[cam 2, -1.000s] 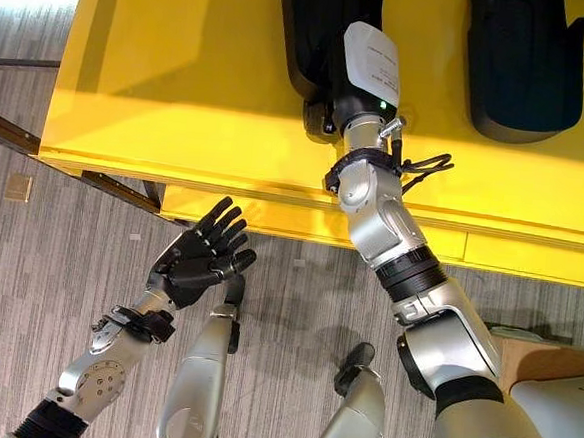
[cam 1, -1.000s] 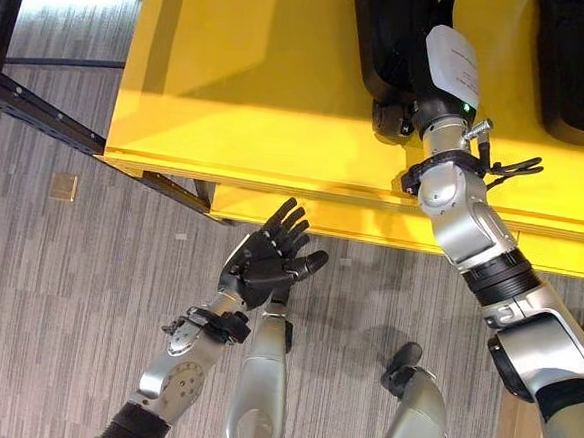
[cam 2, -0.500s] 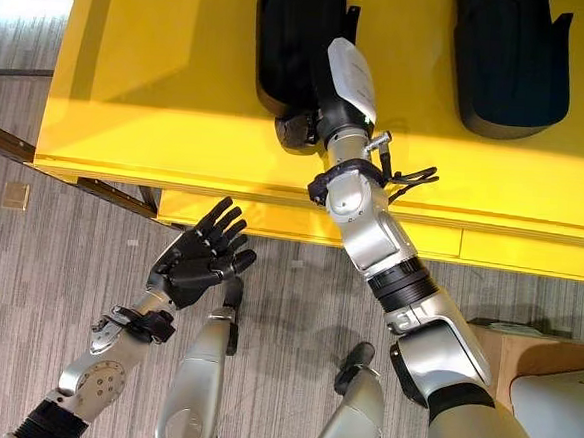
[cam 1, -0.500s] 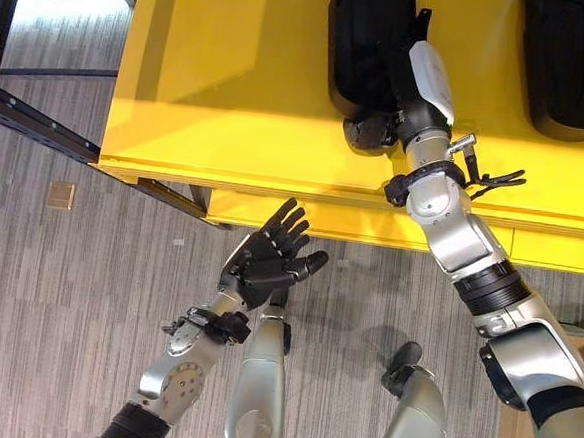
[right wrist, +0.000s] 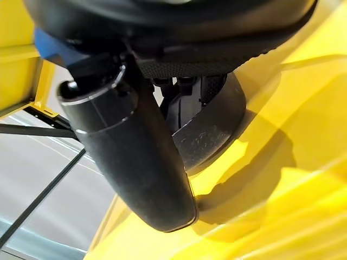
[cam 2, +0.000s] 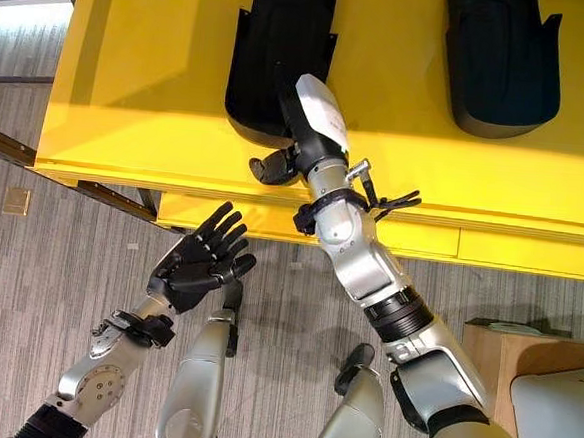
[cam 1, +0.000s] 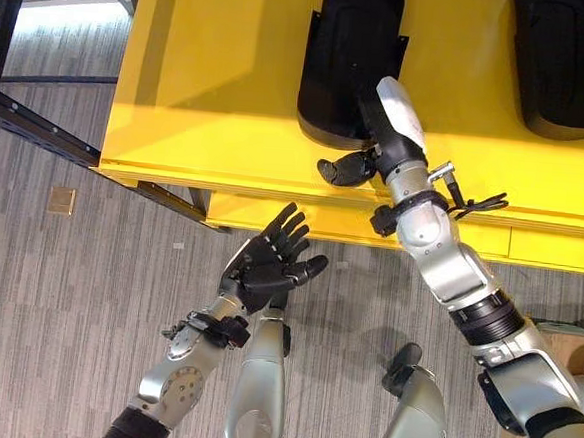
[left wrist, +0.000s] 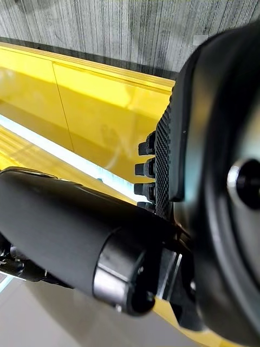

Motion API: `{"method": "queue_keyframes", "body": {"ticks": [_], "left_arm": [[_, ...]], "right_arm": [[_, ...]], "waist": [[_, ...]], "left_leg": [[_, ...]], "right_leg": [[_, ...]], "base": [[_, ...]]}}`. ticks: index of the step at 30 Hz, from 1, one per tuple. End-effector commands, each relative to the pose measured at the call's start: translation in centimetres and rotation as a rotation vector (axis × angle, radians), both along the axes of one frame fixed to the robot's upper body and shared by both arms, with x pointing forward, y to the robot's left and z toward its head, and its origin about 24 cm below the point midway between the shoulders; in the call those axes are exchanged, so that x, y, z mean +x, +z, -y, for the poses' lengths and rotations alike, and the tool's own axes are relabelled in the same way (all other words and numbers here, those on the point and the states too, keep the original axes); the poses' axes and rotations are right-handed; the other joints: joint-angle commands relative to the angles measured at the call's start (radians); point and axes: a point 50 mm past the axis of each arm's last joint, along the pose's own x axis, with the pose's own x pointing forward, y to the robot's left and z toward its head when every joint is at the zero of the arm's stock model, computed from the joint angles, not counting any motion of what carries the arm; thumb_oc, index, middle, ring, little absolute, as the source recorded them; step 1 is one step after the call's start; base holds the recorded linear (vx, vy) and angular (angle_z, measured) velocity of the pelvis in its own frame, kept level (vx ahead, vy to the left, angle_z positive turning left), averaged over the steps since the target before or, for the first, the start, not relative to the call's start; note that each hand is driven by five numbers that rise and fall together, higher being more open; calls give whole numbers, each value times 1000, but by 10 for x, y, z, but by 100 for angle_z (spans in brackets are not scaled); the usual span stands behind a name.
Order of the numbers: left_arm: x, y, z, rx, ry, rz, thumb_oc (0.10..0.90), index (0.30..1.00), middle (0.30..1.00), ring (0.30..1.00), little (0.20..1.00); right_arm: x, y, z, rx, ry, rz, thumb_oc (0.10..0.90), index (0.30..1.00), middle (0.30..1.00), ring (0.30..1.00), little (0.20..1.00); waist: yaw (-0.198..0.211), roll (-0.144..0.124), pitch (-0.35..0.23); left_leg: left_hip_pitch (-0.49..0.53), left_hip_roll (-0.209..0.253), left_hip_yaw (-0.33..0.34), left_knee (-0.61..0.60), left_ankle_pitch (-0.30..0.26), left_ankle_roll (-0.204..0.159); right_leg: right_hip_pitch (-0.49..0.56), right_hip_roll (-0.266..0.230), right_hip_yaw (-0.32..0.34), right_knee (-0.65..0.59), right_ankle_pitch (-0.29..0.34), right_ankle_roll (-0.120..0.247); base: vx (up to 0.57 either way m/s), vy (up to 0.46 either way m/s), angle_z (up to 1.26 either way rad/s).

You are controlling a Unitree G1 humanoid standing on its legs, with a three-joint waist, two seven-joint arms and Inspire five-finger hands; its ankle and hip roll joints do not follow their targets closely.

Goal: Move parts from the plastic box to the shelf.

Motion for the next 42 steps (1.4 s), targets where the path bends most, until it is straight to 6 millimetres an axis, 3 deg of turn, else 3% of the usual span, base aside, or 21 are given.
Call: {"method": "queue_keyframes", "body": {"ticks": [1, 7, 20, 30, 42], "left_arm": [[-8, 48, 20, -92, -83, 260, 900, 1000, 1000, 1000, 1000], [-8, 48, 23, -115, -99, 260, 900, 1000, 1000, 1000, 1000], [-10, 47, 27, -138, -115, 249, 900, 1000, 1000, 1000, 1000], [-11, 47, 28, -139, -125, 243, 900, 1000, 1000, 1000, 1000], [-12, 47, 26, -132, -128, 241, 900, 1000, 1000, 1000, 1000]], "right_arm": [[-7, 46, 7, 1, -98, 273, 900, 1000, 1000, 1000, 1000], [-11, 54, 21, 25, -168, 405, 900, 1000, 1000, 1000, 1000], [-20, 74, 28, -29, -247, 586, 900, 1000, 1000, 1000, 1000], [-32, 82, 16, -52, -180, 670, 900, 1000, 1000, 1000, 1000], [-35, 81, 6, -94, -119, 651, 900, 1000, 1000, 1000, 1000]], "waist": [[8, 37, -11], [-2, 40, -11], [-7, 55, -11], [-7, 59, -11], [-6, 61, -11]], "left_leg": [[24, -55, 42, 52, -122, 87], [23, -54, 45, 46, -119, 90], [24, -54, 51, 50, -121, 91], [29, -54, 53, 53, -124, 90], [36, -55, 54, 53, -125, 87]], "right_leg": [[6, 84, -34, 45, -45, -87], [2, 91, -29, 36, -38, -88], [1, 89, -21, 36, -38, -90], [2, 86, -21, 37, -38, -90], [10, 84, -22, 35, -39, -90]], "base": [[-8, 32, 0], [0, 0, 0], [2, 3, 0], [5, 3, -1], [0, 0, 0]]}}
